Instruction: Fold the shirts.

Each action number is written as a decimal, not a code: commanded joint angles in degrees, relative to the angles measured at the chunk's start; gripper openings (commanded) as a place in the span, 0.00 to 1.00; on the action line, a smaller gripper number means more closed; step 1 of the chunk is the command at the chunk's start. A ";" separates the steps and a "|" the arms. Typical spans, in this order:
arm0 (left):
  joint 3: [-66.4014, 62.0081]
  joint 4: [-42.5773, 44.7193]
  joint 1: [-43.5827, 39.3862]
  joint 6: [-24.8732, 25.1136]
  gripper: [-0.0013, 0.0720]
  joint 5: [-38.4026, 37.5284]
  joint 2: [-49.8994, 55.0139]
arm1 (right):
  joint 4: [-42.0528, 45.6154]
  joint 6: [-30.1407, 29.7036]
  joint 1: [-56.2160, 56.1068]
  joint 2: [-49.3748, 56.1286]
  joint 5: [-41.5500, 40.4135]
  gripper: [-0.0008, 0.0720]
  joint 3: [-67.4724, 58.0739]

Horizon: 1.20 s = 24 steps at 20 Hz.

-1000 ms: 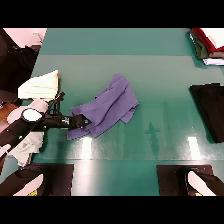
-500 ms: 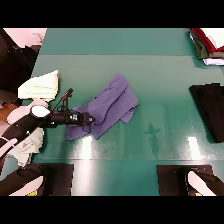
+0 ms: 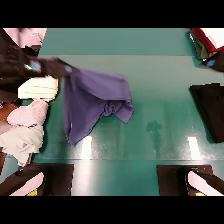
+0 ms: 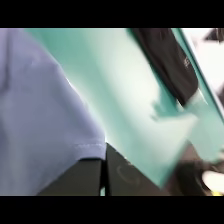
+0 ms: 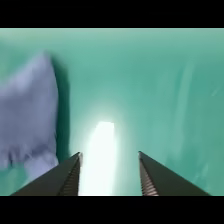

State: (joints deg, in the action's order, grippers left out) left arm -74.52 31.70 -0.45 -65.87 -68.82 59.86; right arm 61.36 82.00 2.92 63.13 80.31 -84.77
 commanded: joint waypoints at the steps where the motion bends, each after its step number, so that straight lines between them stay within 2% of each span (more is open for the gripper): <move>1: -9.84 2.58 4.28 -0.79 0.05 -1.77 -0.15 | -7.52 -0.04 -4.35 6.62 0.35 0.64 8.68; 4: -9.92 4.83 4.31 -1.86 0.05 -3.76 -0.09 | -15.65 -3.45 -11.78 13.14 -9.46 0.64 18.47; 5: -9.92 6.12 4.31 -2.14 0.05 -4.94 -0.09 | -18.47 -5.31 -14.56 15.65 -12.33 0.67 20.61; 6: -9.92 7.54 4.31 -3.21 0.05 -5.77 -0.09 | -20.96 -6.99 -17.09 17.99 -14.78 0.81 21.99; 7: -9.92 9.46 4.31 -4.26 0.05 -6.32 -0.09 | -23.58 -8.76 -19.80 20.46 -16.76 0.85 22.97; 10: -9.88 11.91 4.31 -4.74 0.05 -7.13 -0.09 | -27.39 -11.76 -27.02 26.67 -18.71 0.85 22.62; 15: -9.20 12.02 4.31 -4.83 0.05 -7.17 -0.09 | -27.26 -12.02 -35.01 33.20 -19.39 0.85 16.37; 18: -9.20 12.04 4.31 -4.83 0.05 -7.21 -0.09 | -26.69 -12.00 -37.24 34.60 -20.87 0.80 13.38; 19: -9.20 12.04 4.31 -4.83 0.05 -7.21 -0.09 | -26.67 -12.00 -37.51 34.71 -21.66 0.72 12.96; 20: -9.20 12.04 4.31 -4.83 0.05 -7.23 -0.09 | -26.82 -11.98 -37.48 34.69 -22.34 0.59 12.98; 21: -9.22 12.04 4.31 -4.83 0.05 -7.26 -0.09 | -26.23 -12.00 -37.31 34.69 -22.40 0.22 13.00; 22: -9.22 12.04 4.31 -4.83 0.05 -7.19 -0.09 | -25.09 -11.96 -36.74 34.51 -22.14 0.03 13.00; 24: -10.12 12.11 4.31 -5.66 0.05 -5.66 -0.09 | -20.26 -8.81 -34.25 32.24 -21.40 0.03 12.98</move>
State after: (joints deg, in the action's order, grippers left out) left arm -83.99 43.75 3.88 -70.81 -75.90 59.77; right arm 36.51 70.48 -32.95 96.82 59.00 -71.31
